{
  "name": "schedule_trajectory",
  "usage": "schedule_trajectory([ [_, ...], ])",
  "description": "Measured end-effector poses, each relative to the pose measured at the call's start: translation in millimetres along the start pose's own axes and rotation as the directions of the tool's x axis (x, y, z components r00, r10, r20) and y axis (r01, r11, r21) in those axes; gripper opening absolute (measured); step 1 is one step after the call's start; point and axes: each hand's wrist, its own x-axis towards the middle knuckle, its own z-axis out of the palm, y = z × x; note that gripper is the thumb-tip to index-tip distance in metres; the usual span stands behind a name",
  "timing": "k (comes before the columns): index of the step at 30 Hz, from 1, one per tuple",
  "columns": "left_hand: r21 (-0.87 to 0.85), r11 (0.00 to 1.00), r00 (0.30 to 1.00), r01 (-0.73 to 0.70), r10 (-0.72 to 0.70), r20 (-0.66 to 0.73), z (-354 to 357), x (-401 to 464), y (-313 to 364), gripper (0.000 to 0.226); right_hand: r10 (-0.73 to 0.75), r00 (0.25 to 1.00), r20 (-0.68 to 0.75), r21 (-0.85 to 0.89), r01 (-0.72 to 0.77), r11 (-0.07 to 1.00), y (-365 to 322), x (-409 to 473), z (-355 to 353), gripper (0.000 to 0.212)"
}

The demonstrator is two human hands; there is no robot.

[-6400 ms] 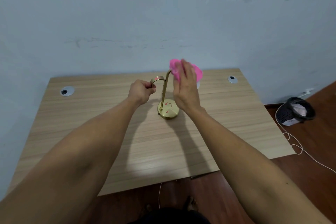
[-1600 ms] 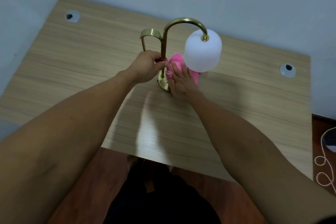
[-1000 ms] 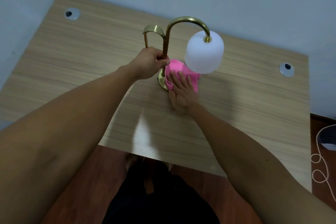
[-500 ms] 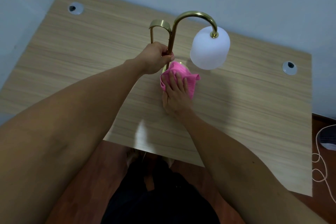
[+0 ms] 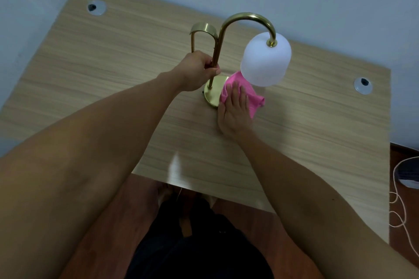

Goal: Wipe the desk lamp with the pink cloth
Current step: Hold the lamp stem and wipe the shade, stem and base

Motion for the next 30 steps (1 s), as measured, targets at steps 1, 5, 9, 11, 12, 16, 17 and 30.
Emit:
schedule_trajectory([
  [1, 0.000, 1.000, 1.000, -0.001, 0.001, -0.004, 0.0, 0.4, -0.3, 0.021, -0.009, 1.000, -0.027, -0.037, 0.008, 0.999, -2.5, -5.6, 6.6, 0.063],
  [5, 0.007, 1.000, 1.000, -0.010, 0.010, -0.007, 0.3, 1.5, -1.5, 0.021, -0.170, 0.982, -0.083, -0.149, 0.156, 0.976, -21.0, -21.1, 20.6, 0.058],
  [9, 0.002, 1.000, 1.000, -0.003, 0.003, 0.003, -1.0, 1.5, -2.4, 0.024, -0.266, 0.964, -0.011, -0.230, 0.257, 0.939, -25.4, -10.8, 17.8, 0.056],
  [11, 0.002, 1.000, 1.000, 0.000, 0.000, 0.009, -1.5, 1.0, -1.9, 0.026, -0.319, 0.948, 0.012, -0.235, 0.313, 0.920, -12.1, -9.2, 14.1, 0.055],
  [12, 0.007, 1.000, 1.000, -0.001, 0.001, 0.012, -1.9, 0.4, -1.4, 0.026, -0.362, 0.931, 0.037, -0.224, 0.361, 0.905, -3.4, -8.7, 9.5, 0.055],
  [16, 0.025, 0.999, 1.000, -0.025, 0.024, 0.015, -2.7, -0.1, -0.9, 0.025, -0.506, 0.844, 0.179, -0.170, 0.533, 0.829, 25.9, -10.2, -14.1, 0.057],
  [17, 0.028, 0.999, 0.999, -0.029, 0.029, 0.015, -2.9, -0.2, -1.0, 0.024, -0.518, 0.832, 0.200, -0.144, 0.548, 0.824, 29.9, -9.9, -20.1, 0.057],
  [30, 0.022, 0.999, 0.999, -0.030, 0.030, 0.017, -3.3, 1.6, -3.1, 0.021, 0.014, 0.988, -0.156, 0.254, 0.027, 0.967, 50.3, 13.4, -90.2, 0.034],
])
